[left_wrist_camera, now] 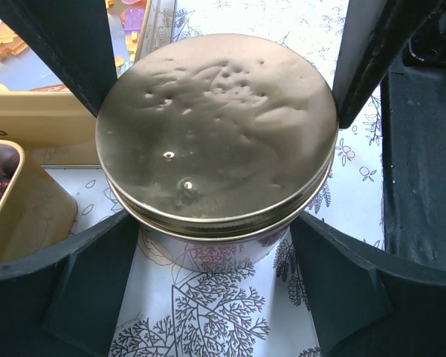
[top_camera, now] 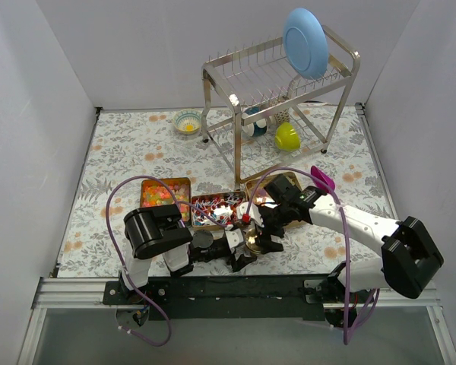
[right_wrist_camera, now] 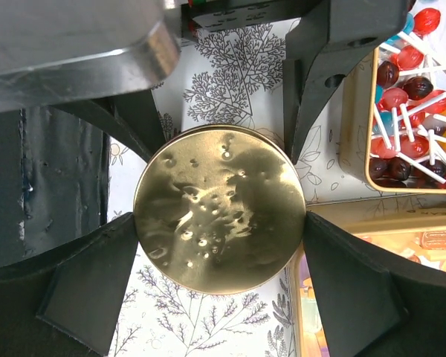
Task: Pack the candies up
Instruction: Screw the bottle lid onto the packing bottle.
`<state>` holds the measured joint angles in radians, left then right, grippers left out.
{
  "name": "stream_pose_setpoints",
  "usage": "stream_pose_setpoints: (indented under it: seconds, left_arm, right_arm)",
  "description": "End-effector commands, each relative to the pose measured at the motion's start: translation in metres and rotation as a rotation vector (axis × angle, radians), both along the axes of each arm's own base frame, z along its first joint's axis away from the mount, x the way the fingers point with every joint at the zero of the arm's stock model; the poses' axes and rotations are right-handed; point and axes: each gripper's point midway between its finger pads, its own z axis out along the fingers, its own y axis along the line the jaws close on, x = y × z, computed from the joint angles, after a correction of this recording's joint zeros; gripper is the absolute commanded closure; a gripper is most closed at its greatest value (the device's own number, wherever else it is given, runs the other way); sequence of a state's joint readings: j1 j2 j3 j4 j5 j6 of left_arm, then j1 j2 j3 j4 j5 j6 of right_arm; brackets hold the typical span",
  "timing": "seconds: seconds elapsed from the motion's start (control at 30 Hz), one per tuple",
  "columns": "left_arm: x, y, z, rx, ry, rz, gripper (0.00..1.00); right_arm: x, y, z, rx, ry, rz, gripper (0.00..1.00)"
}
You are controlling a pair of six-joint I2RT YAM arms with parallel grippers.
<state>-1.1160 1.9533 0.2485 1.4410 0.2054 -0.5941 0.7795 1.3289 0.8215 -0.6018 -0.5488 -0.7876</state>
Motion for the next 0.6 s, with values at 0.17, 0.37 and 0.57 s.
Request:
stream_pose_setpoints:
  seconds: [0.17, 0.37, 0.57]
  left_arm:
    - [-0.002, 0.006, 0.027, -0.129, -0.137, -0.002, 0.17]
    - [-0.005, 0.006, 0.027, -0.126, -0.133, -0.016, 0.17]
    - [-0.004, 0.008, 0.026, -0.116, -0.14, -0.009, 0.17]
  right_arm:
    - [0.001, -0.012, 0.022, -0.034, -0.043, -0.011, 0.02]
    - [-0.006, -0.017, 0.016, -0.061, -0.009, 0.004, 0.02]
    - [0.001, -0.027, 0.011, -0.108, -0.051, -0.009, 0.02]
